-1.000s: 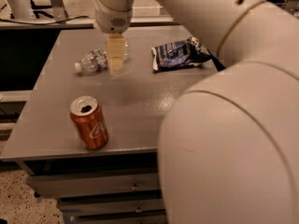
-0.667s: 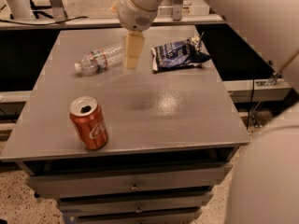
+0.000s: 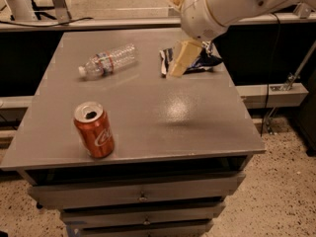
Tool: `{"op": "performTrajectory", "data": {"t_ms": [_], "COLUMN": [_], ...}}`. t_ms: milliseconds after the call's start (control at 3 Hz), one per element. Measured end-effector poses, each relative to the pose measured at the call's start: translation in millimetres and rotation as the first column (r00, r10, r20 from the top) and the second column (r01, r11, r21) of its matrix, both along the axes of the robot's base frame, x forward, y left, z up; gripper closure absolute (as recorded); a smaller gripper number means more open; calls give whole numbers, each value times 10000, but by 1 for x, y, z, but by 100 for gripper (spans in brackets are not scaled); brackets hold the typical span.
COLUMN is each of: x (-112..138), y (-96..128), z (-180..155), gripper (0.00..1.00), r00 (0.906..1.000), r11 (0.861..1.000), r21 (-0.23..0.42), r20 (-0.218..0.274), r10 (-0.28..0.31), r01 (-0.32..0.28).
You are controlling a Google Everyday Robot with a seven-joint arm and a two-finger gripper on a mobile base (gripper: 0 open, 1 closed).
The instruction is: Knock water bottle over
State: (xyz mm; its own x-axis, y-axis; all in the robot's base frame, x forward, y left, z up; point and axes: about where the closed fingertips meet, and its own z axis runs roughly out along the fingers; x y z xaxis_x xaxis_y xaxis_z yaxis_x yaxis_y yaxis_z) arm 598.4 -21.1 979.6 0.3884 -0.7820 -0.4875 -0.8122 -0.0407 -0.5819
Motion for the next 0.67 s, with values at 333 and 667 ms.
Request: {"op": "performTrajectory", "data": {"t_ms": [333, 667], "x": [-26, -26], "y": [-72, -70], "z": [14, 14], "gripper": [0, 0], "r00": [9880, 9885], "r11": [9873, 9879], "r21": [755, 744], "r20": [557, 562], "r10": [-1444, -1405], "r01": [1400, 1362]}}
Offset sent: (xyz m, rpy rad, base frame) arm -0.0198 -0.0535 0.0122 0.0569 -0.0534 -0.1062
